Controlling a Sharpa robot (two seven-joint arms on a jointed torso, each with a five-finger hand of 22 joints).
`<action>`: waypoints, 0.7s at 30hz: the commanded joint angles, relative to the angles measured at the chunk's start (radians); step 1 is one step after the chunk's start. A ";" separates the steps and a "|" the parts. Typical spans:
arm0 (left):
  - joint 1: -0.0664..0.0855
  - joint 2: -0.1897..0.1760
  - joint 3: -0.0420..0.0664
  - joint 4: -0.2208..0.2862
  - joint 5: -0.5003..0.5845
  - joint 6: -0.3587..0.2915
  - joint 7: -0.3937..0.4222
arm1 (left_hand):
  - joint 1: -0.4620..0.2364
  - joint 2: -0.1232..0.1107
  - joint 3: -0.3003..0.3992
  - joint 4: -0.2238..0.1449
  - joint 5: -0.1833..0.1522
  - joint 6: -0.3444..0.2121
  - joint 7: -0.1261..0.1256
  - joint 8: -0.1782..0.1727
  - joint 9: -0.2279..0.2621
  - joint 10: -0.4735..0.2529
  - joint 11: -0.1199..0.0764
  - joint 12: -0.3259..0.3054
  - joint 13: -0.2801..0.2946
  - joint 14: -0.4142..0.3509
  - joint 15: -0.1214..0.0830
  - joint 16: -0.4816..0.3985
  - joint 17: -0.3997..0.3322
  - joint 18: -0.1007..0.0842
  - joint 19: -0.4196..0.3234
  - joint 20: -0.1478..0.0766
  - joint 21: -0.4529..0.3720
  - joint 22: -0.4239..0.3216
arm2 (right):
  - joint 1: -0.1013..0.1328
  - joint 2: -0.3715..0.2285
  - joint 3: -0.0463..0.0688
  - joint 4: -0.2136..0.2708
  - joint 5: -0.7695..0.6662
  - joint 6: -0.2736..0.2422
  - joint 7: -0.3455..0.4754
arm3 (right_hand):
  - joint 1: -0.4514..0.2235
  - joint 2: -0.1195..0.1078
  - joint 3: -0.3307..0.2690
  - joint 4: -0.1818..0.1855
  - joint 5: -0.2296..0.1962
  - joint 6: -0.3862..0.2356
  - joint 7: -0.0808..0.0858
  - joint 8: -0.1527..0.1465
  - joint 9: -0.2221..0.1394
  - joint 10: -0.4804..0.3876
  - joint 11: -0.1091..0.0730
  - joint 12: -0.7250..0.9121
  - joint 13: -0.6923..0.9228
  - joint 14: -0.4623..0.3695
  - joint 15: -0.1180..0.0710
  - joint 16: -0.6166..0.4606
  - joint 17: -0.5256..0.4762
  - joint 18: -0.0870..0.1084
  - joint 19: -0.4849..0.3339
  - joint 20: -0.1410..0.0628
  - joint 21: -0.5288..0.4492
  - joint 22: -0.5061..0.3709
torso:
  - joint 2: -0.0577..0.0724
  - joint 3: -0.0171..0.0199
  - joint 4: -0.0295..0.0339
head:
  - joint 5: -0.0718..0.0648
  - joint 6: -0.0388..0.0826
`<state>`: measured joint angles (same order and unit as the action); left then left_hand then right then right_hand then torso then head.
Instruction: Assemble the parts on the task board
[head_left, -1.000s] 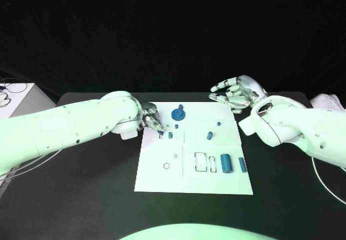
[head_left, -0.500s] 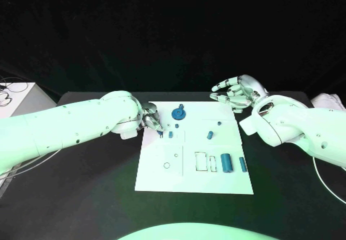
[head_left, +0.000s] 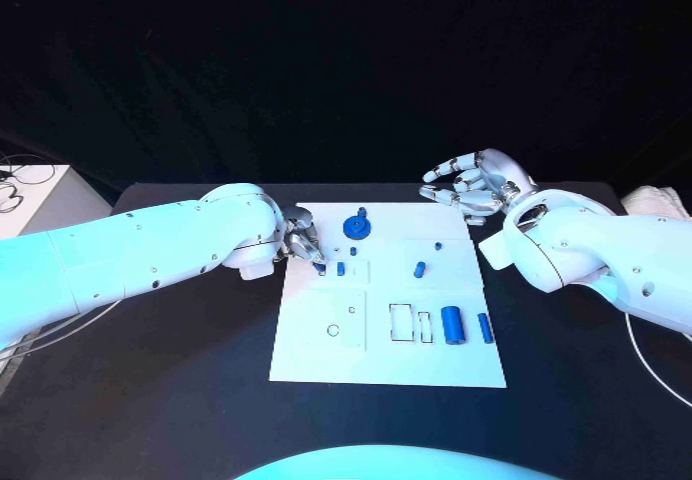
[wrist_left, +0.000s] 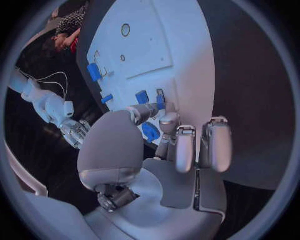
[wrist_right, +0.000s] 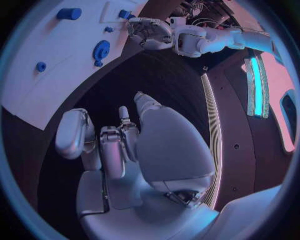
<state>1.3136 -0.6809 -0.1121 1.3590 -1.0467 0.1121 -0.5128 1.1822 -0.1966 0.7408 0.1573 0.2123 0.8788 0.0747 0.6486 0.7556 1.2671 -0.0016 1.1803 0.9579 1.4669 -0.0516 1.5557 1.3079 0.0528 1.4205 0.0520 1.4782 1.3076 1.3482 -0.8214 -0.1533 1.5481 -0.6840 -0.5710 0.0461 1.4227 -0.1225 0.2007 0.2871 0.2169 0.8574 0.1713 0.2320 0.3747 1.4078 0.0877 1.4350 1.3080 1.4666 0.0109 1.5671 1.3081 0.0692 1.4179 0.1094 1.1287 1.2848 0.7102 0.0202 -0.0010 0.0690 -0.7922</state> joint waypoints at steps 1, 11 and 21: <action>-0.003 -0.001 -0.002 0.004 -0.005 0.025 -0.008 | 0.001 0.005 0.152 -0.149 0.006 0.013 -0.003 0.004 0.061 0.006 -0.003 0.006 0.001 0.098 -0.009 0.003 0.247 -0.005 0.008 0.001 0.003 0.069 | -0.001 -0.001 0.000 0.001 -0.003 0.013 0.011 | -0.010 -0.001 0.006 -0.001 0.007 -0.008 0.002 0.005 -0.001 -0.002 0.001 -0.001 0.106 0.100 0.001 -0.003 0.248 0.019 -0.005 0.001 -0.004 -0.001 | 0.001 0.0000 0.0008 | 0.000 -0.001; -0.004 -0.002 -0.002 0.010 -0.004 0.037 -0.004 | 0.001 0.005 0.152 -0.149 0.006 0.013 -0.003 0.004 0.061 0.006 -0.003 0.006 0.001 0.098 -0.009 0.003 0.247 -0.005 0.008 0.001 0.003 0.069 | -0.001 -0.001 0.000 0.001 -0.003 0.014 0.011 | -0.010 -0.001 0.006 -0.001 0.007 -0.008 0.002 0.005 -0.001 -0.002 0.001 -0.001 0.106 0.100 0.001 -0.003 0.248 0.019 -0.005 0.001 -0.004 -0.001 | 0.001 0.0003 -0.0001 | 0.001 -0.003; -0.005 -0.005 -0.002 0.017 -0.004 0.044 0.001 | -0.001 0.003 0.153 -0.150 0.009 0.014 -0.003 0.004 0.061 0.008 -0.003 0.006 0.002 0.099 -0.009 0.005 0.250 -0.006 0.010 0.000 0.004 0.071 | -0.001 -0.001 0.000 0.000 -0.002 0.015 0.012 | -0.010 -0.001 0.006 -0.001 0.007 -0.008 0.002 0.005 -0.001 -0.002 0.001 -0.001 0.106 0.100 0.001 -0.003 0.248 0.019 -0.005 0.001 -0.004 -0.001 | 0.001 0.0001 0.0008 | 0.000 -0.004</action>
<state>1.3120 -0.6859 -0.1127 1.3720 -1.0474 0.1298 -0.5128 1.1821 -0.1967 0.7408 0.1572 0.2182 0.8853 0.0748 0.6491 0.7591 1.2710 -0.0052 1.1802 0.9582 1.4669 -0.0516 1.5556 1.3077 0.0528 1.4205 0.0520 1.4782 1.3075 1.3478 -0.8218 -0.1533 1.5478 -0.6838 -0.5702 0.0461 1.4227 -0.1225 0.2007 0.2871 0.2169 0.8574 0.1713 0.2320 0.3747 1.4078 0.0877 1.4350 1.3078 1.4666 0.0109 1.5671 1.3079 0.0691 1.4179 0.1094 1.1287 1.2848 0.7107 0.0203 -0.0006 0.0700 -0.7954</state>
